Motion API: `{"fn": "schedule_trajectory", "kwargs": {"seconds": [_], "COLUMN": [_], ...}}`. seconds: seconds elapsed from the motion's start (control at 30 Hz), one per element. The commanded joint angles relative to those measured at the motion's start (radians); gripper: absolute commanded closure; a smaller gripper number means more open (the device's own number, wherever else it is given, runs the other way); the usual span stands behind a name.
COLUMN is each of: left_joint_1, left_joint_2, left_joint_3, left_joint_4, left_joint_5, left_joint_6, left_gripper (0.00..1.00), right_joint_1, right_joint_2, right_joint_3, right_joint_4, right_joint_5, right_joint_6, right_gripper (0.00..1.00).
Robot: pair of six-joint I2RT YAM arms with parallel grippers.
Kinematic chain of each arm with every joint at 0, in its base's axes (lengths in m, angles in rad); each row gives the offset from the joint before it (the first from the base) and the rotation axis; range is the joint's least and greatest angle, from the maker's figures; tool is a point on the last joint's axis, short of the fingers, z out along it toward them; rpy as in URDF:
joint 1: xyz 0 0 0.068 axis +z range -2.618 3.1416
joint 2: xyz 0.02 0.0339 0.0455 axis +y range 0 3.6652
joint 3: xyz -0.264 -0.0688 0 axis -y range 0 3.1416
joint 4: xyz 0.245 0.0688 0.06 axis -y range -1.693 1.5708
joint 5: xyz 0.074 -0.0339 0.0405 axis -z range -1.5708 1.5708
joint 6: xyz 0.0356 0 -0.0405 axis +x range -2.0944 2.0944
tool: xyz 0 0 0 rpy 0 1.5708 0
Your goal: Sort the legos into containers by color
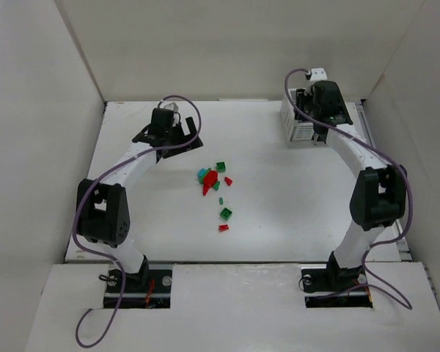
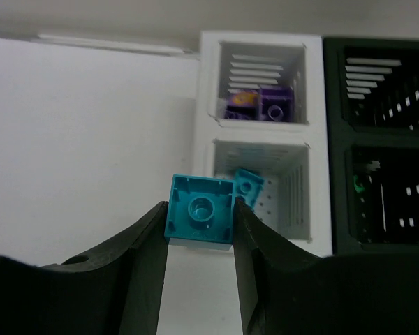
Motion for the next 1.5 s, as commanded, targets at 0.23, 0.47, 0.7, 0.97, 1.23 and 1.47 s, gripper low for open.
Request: {"fn": "schedule_trajectory", "kwargs": {"seconds": [0.23,0.47,0.7,0.97,1.23,1.47], "left_joint_1": [-0.060,-0.079,-0.122,-0.132,-0.132,-0.144], "left_joint_2": [0.040,0.050,0.031,0.031,0.102,0.198], "left_joint_3": [0.009,-0.020,-0.042,-0.097,-0.083,0.037], "left_joint_4": [0.012,0.003,-0.008,-0.017,-0.017,-0.135], "left_joint_5": [0.002,-0.026,-0.101,-0.144,-0.216,-0.265], "left_joint_6": [0.014,-0.006,-0.015,-0.078,-0.192,-0.323], "left_gripper": [0.00,0.00,0.00,0.04,0.14,0.22], "right_joint_1": [-0.089,-0.089,-0.089,-0.049,-0.019,0.010], "right_joint_2": [0.075,0.095,0.082,-0.070,-0.147,-0.147], "right_joint_3": [0.070,0.102,0.121,-0.012,-0.103,-0.103], "right_joint_4": [-0.146,-0.137,-0.137,-0.091,-0.082,-0.091], "right_joint_5": [0.109,0.049,0.031,-0.020,-0.038,-0.029], "right_joint_6": [0.031,0.014,0.005,-0.026,-0.008,0.002], "right_gripper": [0.53,0.36,0.26,0.25,0.24,0.24]}}
